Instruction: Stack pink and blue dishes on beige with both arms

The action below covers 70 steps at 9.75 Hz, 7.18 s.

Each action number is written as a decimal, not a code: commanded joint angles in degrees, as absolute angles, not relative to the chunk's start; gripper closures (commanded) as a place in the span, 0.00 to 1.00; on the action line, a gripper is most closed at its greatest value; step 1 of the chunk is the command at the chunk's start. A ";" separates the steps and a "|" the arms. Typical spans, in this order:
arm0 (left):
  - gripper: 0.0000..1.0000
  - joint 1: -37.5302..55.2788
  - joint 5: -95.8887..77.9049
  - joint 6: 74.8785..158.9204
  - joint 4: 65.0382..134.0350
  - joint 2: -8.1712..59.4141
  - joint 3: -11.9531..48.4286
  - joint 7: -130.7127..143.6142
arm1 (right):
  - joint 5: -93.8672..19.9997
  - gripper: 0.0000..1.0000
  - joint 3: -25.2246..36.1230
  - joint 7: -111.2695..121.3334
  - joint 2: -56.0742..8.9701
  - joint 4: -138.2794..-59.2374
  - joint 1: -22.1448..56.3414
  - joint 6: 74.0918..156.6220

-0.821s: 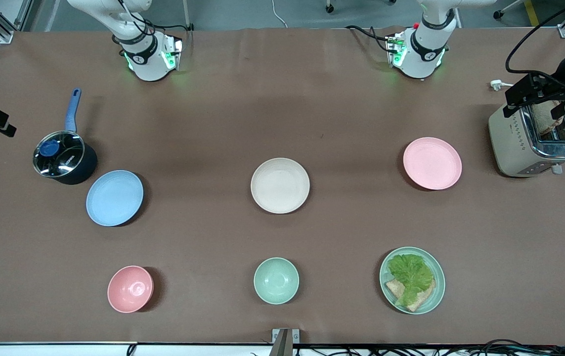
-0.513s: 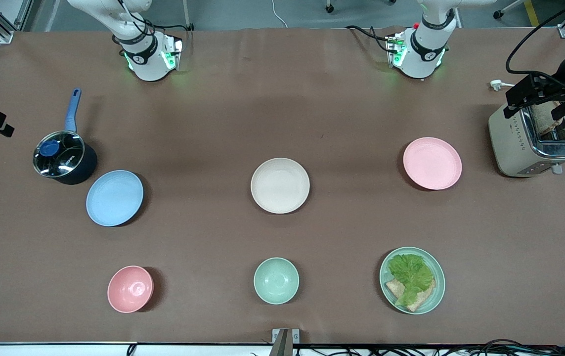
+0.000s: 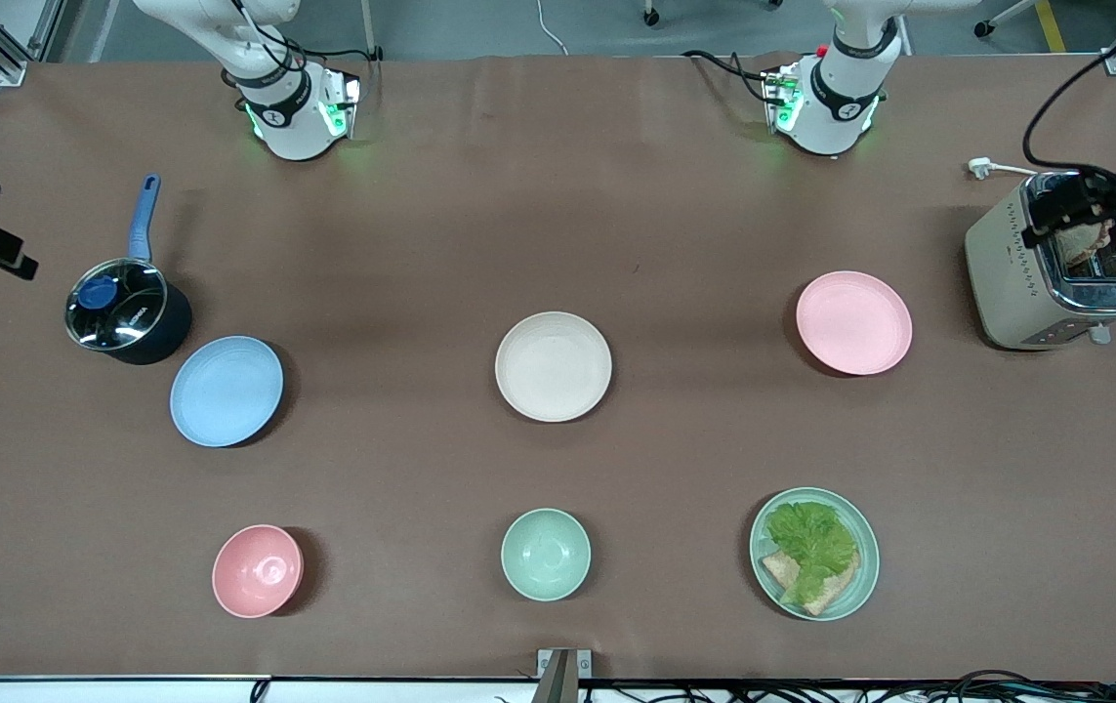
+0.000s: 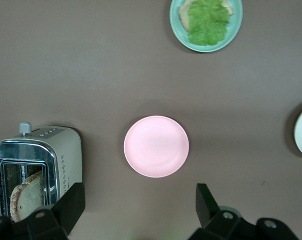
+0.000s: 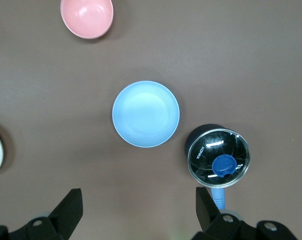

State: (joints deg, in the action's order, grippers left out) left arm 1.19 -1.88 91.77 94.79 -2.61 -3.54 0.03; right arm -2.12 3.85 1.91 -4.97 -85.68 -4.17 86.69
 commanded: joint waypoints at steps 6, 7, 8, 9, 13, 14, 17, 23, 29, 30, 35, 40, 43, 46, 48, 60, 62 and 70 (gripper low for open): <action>0.00 -1.14 -4.04 130.39 128.83 6.65 -5.45 -14.30 | -11.14 0.00 10.02 28.71 -26.42 -100.00 -7.03 122.11; 0.02 -1.14 -5.44 134.17 130.76 8.51 -6.06 -14.67 | -14.03 0.00 10.02 30.74 -28.89 -102.11 -7.64 127.04; 0.02 -1.14 -5.71 137.52 133.13 9.92 -7.11 -16.07 | -16.41 0.00 10.02 33.11 -30.05 -103.00 -8.26 128.48; 0.06 -1.23 -6.84 140.42 134.81 11.41 -7.64 -16.87 | -18.87 0.00 10.19 33.83 -31.36 -103.27 -8.96 128.50; 0.28 -1.49 -15.27 142.12 135.44 18.01 -8.35 -24.48 | -29.35 0.10 10.28 37.43 -32.43 -109.15 -9.23 128.58; 0.37 -2.36 -18.95 142.12 135.44 18.97 -8.44 -29.48 | -29.88 0.19 10.37 37.53 -32.43 -109.86 -9.14 128.50; 0.93 -2.64 -25.84 142.03 135.44 19.43 -8.53 -36.12 | -31.46 0.62 10.37 37.70 -32.43 -110.92 -9.32 128.32; 1.00 -3.78 -25.66 131.58 134.82 7.06 -6.35 -36.48 | -31.73 0.99 16.94 32.99 -31.65 -103.38 -6.43 115.81; 1.00 -3.78 -31.74 145.74 126.23 18.14 25.51 -5.89 | -22.15 0.99 17.40 11.62 -24.26 -86.35 -4.83 92.16; 1.00 -3.26 -30.95 153.47 124.82 22.98 30.19 0.99 | -22.15 0.99 17.32 8.21 -24.00 -84.22 -3.44 89.06; 1.00 3.68 -17.18 160.57 120.33 31.28 34.89 26.41 | -21.01 0.99 0.30 -13.49 -15.74 -87.53 -2.64 87.80; 0.81 6.15 0.95 162.86 115.50 38.14 34.46 43.31 | -21.01 0.99 -17.03 -29.62 -14.06 -98.31 -2.55 102.87; 0.00 4.93 1.84 161.38 114.95 34.39 33.67 43.77 | -21.18 0.98 -22.57 -29.62 -15.55 -103.71 -2.55 113.27; 0.00 4.75 3.16 144.12 114.96 23.95 27.80 36.52 | -21.36 0.98 -28.01 -32.69 -20.03 -107.90 -1.76 125.97; 0.00 4.83 3.16 132.68 114.53 16.56 22.62 30.09 | -21.36 0.97 -30.49 -32.78 -22.66 -111.70 -0.54 136.01; 0.00 2.03 2.37 80.44 83.93 -2.71 1.23 -1.41 | -20.92 0.00 -32.96 -34.88 -26.39 -118.30 2.99 150.04; 0.00 1.93 1.85 80.42 83.41 -1.42 1.32 -0.89 | -18.74 0.00 -32.44 -36.65 -14.39 -117.69 -0.85 135.88; 0.00 1.32 1.13 81.04 83.14 -1.40 1.49 2.73 | -1.06 0.00 0.06 -10.32 1.65 -93.08 -2.37 94.86</action>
State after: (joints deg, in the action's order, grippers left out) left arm 1.42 -0.67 81.32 82.25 -1.85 0.92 2.61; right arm -2.16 -2.34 -12.98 -0.91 -92.60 -3.28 96.91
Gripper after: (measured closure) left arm 0.000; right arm 0.000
